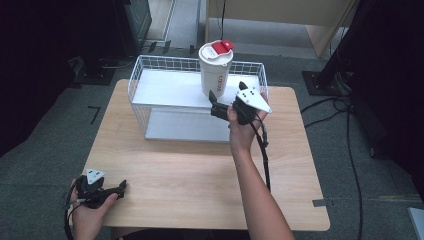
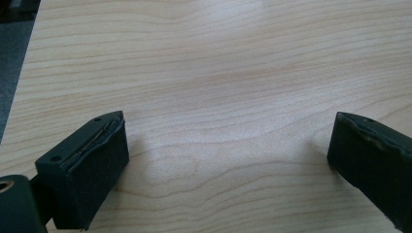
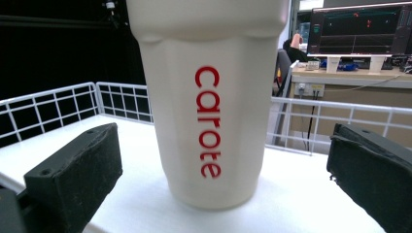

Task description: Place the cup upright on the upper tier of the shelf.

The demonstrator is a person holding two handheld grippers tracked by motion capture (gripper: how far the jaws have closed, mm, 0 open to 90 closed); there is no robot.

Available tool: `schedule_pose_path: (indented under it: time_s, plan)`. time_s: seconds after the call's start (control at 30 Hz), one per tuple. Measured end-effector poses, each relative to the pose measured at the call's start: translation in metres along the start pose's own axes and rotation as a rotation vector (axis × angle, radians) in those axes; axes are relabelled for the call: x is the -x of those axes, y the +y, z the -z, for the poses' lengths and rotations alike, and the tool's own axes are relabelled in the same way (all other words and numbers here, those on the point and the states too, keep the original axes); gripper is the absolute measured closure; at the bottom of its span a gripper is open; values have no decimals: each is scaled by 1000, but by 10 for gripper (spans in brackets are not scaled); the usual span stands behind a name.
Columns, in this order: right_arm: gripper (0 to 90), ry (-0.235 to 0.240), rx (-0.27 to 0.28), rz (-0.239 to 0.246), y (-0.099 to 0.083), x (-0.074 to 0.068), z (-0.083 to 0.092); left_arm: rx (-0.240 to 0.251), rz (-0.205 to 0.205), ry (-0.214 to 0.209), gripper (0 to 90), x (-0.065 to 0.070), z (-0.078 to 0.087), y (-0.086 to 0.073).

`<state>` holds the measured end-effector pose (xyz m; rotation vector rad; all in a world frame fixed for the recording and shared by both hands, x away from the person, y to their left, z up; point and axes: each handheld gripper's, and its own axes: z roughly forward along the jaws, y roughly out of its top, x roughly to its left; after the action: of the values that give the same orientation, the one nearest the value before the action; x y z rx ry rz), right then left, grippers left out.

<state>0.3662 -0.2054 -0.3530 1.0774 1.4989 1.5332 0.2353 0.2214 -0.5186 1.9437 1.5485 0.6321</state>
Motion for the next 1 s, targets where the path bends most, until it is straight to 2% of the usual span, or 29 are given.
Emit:
schedule_pose_path:
  time_s: [0.8, 1.0]
  plan:
    - [0, -32, -43, 12, -44, 23, 62, 2, 3, 0, 16, 0, 0, 0]
    - [0, -70, -59, 22, -59, 33, 79, 2, 4, -1, 16, 0, 0, 0]
